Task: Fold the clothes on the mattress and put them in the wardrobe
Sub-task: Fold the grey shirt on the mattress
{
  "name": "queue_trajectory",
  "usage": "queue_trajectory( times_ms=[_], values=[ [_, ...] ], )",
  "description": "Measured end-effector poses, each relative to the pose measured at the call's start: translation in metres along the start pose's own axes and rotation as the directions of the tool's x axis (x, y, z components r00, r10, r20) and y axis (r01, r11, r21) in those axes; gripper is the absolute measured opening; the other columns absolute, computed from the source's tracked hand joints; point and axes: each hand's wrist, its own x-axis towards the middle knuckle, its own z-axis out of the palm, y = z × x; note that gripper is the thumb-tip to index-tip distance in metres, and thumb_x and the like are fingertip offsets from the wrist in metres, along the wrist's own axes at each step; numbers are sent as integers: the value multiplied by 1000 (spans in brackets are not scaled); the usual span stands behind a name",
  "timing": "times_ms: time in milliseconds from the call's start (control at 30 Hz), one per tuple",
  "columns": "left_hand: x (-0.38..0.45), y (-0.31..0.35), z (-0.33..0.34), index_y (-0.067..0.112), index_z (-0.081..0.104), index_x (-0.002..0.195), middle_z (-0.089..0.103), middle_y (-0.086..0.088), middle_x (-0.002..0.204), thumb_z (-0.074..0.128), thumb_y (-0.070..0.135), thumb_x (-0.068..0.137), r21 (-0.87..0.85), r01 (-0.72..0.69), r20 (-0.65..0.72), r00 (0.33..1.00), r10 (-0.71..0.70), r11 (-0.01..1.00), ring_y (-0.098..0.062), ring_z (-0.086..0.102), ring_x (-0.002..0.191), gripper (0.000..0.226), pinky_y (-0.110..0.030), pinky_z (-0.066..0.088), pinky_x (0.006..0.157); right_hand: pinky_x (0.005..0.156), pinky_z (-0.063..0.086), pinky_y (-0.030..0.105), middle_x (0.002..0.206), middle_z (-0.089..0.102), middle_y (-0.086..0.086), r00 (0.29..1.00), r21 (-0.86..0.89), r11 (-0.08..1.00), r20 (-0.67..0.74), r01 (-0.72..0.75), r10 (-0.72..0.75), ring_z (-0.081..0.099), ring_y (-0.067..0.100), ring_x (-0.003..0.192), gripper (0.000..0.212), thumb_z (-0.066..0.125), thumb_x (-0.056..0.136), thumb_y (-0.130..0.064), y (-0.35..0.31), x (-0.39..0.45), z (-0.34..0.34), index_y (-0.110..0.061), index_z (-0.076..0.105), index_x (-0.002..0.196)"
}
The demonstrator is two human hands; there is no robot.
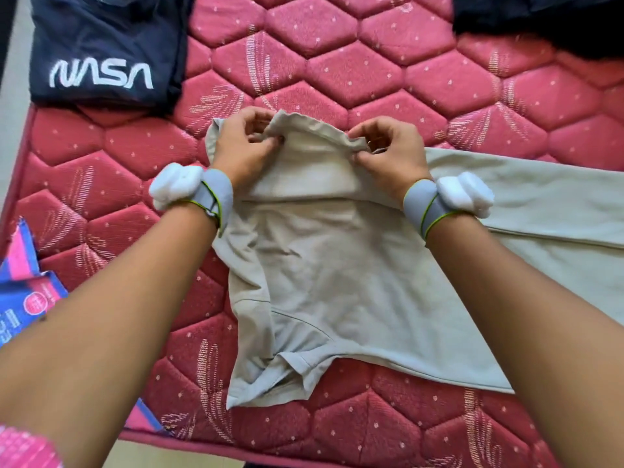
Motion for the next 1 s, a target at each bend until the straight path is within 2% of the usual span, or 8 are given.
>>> queue_trajectory(
  times_ms=[133,267,367,500,733,867,933,1000],
  values=[
    [-9,-7,-19,31,56,74,62,13,74,54,0,69,197,-128,-39,990,138,972,-6,58,68,32,-24,47,68,74,46,36,85,56,8,980,-297,938,-31,177,-195,55,24,81,23,58,69,-6,15,-11,2,-17,69,86],
    [-24,-20,-17,17,62,96,52,-3,93,54,5,73,457,-222,-62,958,280,861,-26,55,80,27,-35,48,81,76,46,46,93,54,13,983,-366,920,-68,137,-174,55,33,89,21,55,73,-7,26,-21,8,-15,63,90],
    [-37,-10,-4,17,61,112,49,-14,105,49,20,79,462,-250,-72,946,317,851,-25,54,90,35,-36,46,87,74,46,46,94,55,12,964,-412,880,-16,236,-266,53,35,89,26,53,68,-1,22,-27,10,-12,60,91],
    [-46,-3,13,23,60,115,52,-11,106,62,48,79,553,-307,-33,921,388,774,-22,55,94,44,-35,48,83,85,44,46,106,56,11,974,-563,806,-13,181,-228,51,34,99,50,56,69,-11,16,-28,8,-16,56,118],
    [-40,-17,1,7,67,79,55,-17,96,55,4,76,436,-349,-116,892,436,829,-18,53,69,13,-35,50,68,73,42,28,83,52,8,973,-283,949,-139,141,-186,55,27,81,17,59,70,-7,21,-23,4,-15,72,77],
    [-48,-30,-8,14,68,77,58,-9,91,58,17,76,613,-418,96,882,462,670,-26,56,81,10,-41,48,68,79,40,41,98,54,5,990,-514,857,-93,41,-103,51,30,98,19,56,76,-14,24,-37,6,-26,71,80],
    [-50,-29,-9,18,67,81,56,-8,92,53,29,75,695,-333,47,905,422,637,-31,54,90,19,-40,44,72,83,36,39,104,51,6,990,-491,870,-139,-42,-31,47,29,103,23,51,76,-17,18,-41,8,-27,71,80],
    [-50,-19,-7,17,66,89,56,-12,103,49,32,78,703,-253,-86,898,431,665,-35,52,103,26,-40,40,79,84,37,40,109,55,9,962,-481,877,-246,-17,-116,49,32,104,29,46,73,-18,9,-42,13,-25,72,83]
  ],
)
